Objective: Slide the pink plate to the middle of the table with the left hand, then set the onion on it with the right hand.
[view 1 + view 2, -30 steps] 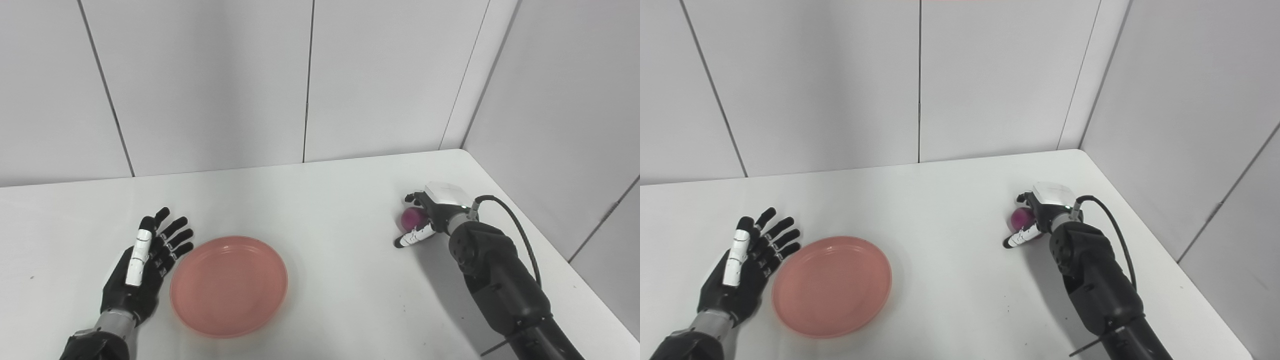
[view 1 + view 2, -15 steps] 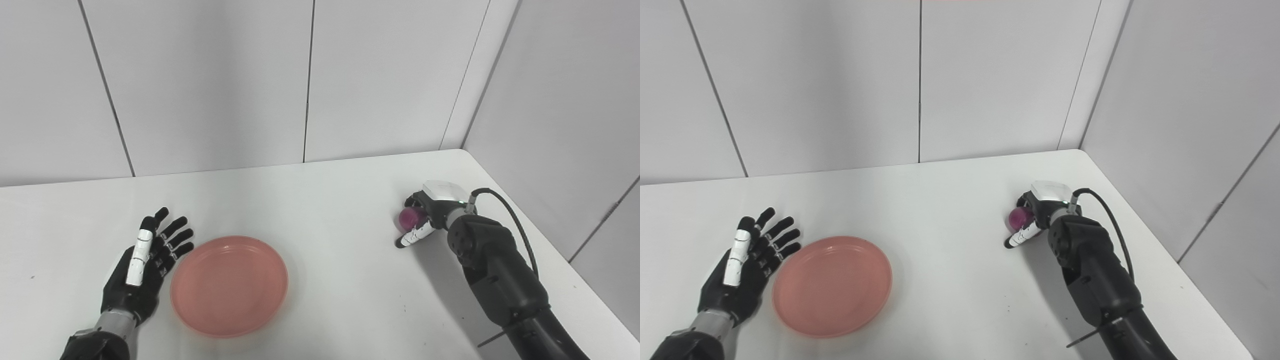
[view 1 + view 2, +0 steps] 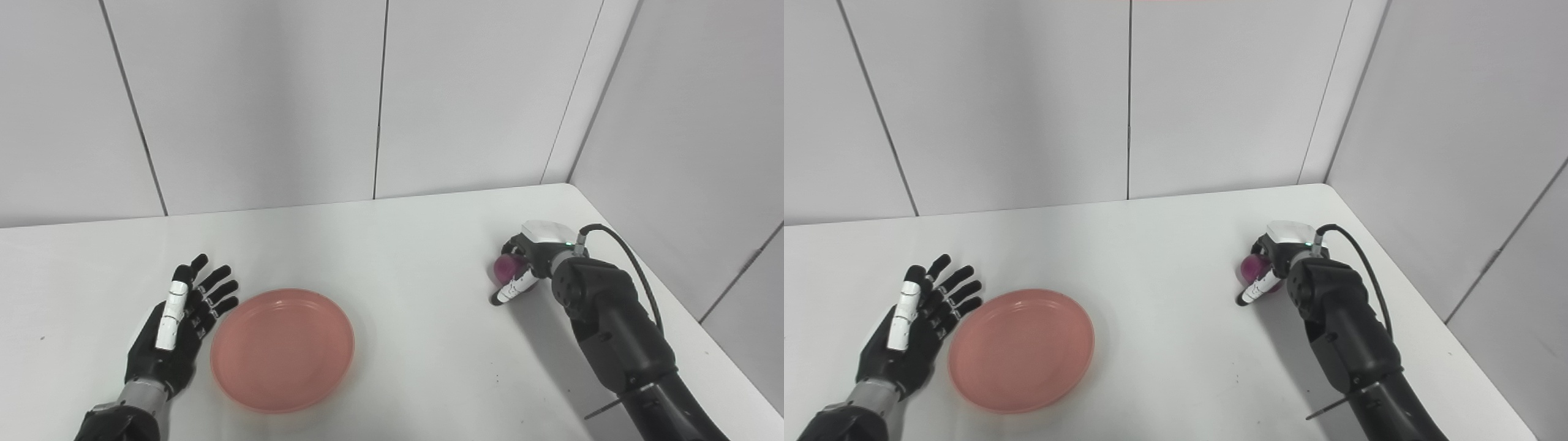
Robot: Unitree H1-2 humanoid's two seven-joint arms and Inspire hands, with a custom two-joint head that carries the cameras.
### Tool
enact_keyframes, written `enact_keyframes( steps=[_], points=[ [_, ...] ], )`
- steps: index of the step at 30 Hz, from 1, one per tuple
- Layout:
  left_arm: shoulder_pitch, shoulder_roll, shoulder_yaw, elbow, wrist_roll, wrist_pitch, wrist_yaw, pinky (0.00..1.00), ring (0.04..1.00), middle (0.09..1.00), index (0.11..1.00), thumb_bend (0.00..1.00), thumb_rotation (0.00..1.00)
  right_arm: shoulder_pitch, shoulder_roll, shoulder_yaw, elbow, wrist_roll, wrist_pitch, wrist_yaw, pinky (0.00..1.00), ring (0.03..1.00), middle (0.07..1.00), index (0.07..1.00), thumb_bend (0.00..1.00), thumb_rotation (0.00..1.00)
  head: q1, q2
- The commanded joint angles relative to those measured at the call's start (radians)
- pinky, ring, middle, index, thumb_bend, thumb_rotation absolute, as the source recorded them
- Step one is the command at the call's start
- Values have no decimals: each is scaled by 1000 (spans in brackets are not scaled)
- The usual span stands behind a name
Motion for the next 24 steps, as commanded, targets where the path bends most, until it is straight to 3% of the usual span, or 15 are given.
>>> enact_keyframes(
  steps=[1,8,19,20,22,24],
  points=[
    [31,8,-3,35,14,66,17,839,851,880,957,899,835,-24,-24,-12,-13,-17,8,56,489,644,722,790,900,356,1,1],
    [34,9,-3,36,13,64,15,837,849,885,959,911,829,-32,-25,-23,3,-39,8,122,486,640,720,785,906,356,0,2],
    [37,8,-4,34,15,61,18,835,847,881,957,896,836,-32,-26,-16,0,-24,8,130,418,573,668,749,869,314,1,4],
    [37,8,-4,32,15,63,19,837,848,882,958,896,836,-31,-22,-21,0,-22,8,128,401,554,656,744,860,301,1,4],
    [38,8,-3,32,14,64,19,839,847,881,958,892,837,-29,-13,-36,-1,-18,8,120,308,428,555,726,832,249,1,5],
    [39,7,-4,29,15,68,21,840,846,881,959,887,842,-24,-9,-41,1,-8,8,104,276,386,523,714,808,234,1,6]
  ],
)
